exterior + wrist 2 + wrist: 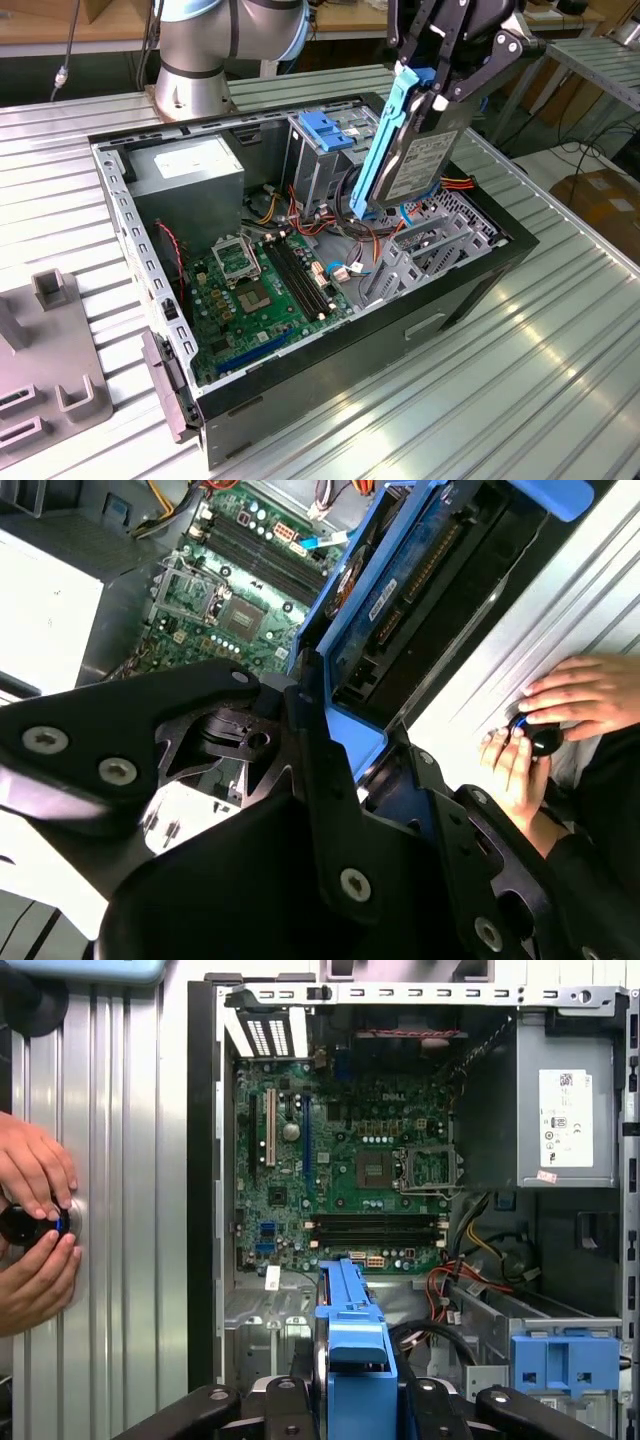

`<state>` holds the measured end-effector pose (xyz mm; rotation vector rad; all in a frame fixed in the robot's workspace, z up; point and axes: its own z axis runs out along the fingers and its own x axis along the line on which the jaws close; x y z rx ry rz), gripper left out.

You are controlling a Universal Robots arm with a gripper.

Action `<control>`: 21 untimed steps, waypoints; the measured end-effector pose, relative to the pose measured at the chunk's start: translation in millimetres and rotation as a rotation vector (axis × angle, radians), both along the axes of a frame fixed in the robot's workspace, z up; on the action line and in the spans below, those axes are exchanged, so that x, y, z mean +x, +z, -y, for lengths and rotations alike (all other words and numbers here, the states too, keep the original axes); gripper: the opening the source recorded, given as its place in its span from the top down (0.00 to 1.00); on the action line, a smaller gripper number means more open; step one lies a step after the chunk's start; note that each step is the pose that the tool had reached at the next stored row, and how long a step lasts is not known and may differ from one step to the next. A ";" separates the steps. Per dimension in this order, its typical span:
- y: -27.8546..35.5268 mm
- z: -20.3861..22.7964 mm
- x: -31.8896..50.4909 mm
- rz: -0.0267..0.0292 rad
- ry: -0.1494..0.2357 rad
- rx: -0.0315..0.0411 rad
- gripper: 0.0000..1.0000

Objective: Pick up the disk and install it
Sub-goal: 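Insert the disk into the insertion slot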

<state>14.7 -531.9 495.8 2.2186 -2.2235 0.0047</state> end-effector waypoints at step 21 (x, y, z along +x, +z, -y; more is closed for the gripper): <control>-0.6 0.1 18.2 -0.0014 0.000 0.0000 0.63</control>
